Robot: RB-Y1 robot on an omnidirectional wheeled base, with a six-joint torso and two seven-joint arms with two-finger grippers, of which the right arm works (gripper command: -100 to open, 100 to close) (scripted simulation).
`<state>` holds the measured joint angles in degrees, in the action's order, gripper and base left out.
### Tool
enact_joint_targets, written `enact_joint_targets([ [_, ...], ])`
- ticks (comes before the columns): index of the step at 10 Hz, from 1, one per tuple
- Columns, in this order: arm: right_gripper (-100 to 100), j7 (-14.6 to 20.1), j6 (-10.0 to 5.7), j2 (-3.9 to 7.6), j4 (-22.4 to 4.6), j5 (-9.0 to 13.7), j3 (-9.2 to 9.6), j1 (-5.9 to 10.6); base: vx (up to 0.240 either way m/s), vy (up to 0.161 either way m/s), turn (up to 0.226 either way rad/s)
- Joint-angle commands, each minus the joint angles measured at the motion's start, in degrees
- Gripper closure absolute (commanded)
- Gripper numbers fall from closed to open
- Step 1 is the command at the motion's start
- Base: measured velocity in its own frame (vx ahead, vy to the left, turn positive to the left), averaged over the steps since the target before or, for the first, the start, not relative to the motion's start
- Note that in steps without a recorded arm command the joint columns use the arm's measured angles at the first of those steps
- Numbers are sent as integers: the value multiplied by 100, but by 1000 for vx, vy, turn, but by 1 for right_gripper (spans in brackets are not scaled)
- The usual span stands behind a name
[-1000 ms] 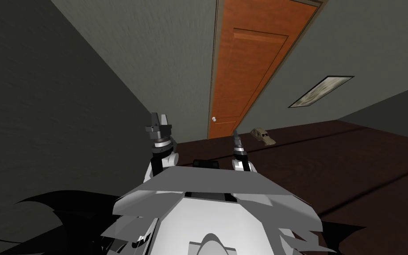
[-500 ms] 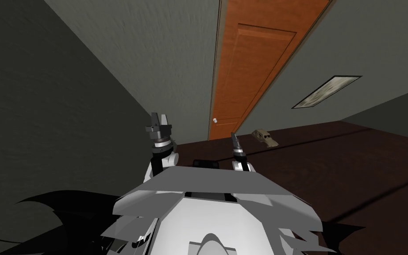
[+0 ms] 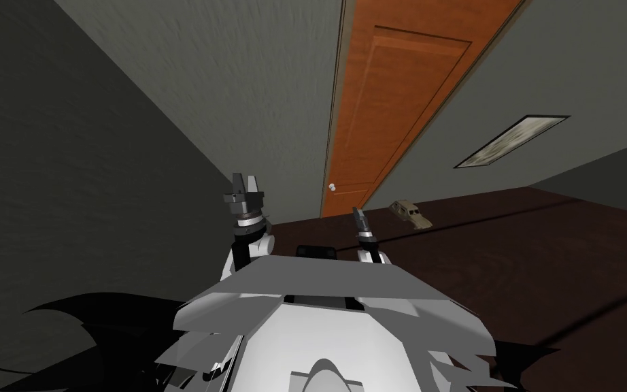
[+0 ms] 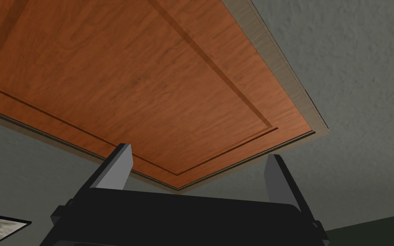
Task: Pull the door open
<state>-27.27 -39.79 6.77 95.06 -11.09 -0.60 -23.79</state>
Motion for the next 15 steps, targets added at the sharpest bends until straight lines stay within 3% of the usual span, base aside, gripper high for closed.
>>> enact_joint_targets([
  [1,-100,-188,-63,13,-159,-76,-19,20,112,33,8],
  [15,-100,-1621,-710,152,-1604,-661,-226,162,100,24,5],
])
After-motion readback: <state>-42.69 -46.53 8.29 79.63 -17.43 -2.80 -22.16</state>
